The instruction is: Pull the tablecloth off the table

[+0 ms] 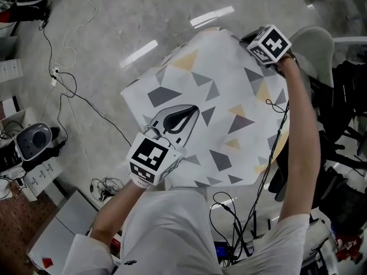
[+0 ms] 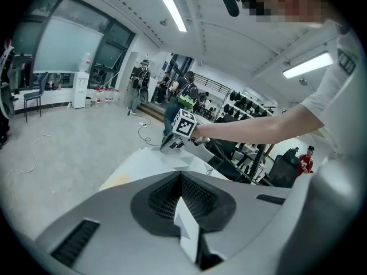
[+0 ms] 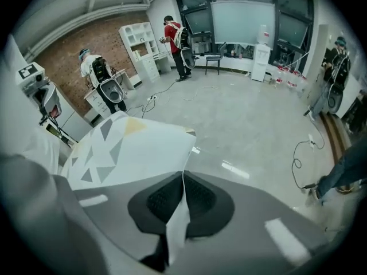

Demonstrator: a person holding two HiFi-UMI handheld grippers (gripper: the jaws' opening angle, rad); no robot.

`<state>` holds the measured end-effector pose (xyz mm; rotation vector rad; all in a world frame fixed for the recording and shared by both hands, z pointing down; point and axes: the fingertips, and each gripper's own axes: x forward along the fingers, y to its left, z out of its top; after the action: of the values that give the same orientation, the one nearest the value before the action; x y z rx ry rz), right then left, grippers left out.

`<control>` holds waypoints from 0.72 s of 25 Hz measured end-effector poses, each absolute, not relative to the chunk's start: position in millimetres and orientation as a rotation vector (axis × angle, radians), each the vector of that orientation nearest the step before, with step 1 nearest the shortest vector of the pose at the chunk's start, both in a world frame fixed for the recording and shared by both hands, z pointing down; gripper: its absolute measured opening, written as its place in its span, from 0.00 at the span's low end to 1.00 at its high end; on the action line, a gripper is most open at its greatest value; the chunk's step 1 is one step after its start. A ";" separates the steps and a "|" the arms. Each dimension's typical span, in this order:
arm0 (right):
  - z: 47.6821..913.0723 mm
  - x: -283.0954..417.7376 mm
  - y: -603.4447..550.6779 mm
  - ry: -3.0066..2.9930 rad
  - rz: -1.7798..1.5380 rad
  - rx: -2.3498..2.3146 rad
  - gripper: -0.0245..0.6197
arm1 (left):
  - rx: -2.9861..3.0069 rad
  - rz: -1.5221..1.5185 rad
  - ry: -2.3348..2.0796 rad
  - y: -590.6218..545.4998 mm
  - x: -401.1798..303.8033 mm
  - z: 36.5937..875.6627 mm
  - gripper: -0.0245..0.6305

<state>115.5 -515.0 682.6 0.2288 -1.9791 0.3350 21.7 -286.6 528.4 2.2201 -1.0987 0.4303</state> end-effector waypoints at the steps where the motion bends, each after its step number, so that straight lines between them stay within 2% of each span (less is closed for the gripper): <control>1: 678.7 114.7 -512.4 -1.983 0.309 0.232 0.06 | 2.225 0.431 -1.094 -286.3 22.2 527.0 0.05; 16: 553.3 110.0 -446.3 -2.194 0.120 0.264 0.06 | 2.449 0.524 -1.020 -316.6 35.8 484.2 0.05; 17: 541.6 107.6 -438.7 -2.208 0.106 0.263 0.06 | 2.468 0.533 -0.994 -314.5 38.8 479.5 0.08; 18: 530.3 104.9 -430.1 -2.221 0.088 0.259 0.06 | 2.487 0.548 -0.968 -311.4 41.4 474.8 0.16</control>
<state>104.9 -430.1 530.3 0.2591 -2.2213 0.0882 41.4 -311.4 474.8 2.4866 -0.9681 0.5476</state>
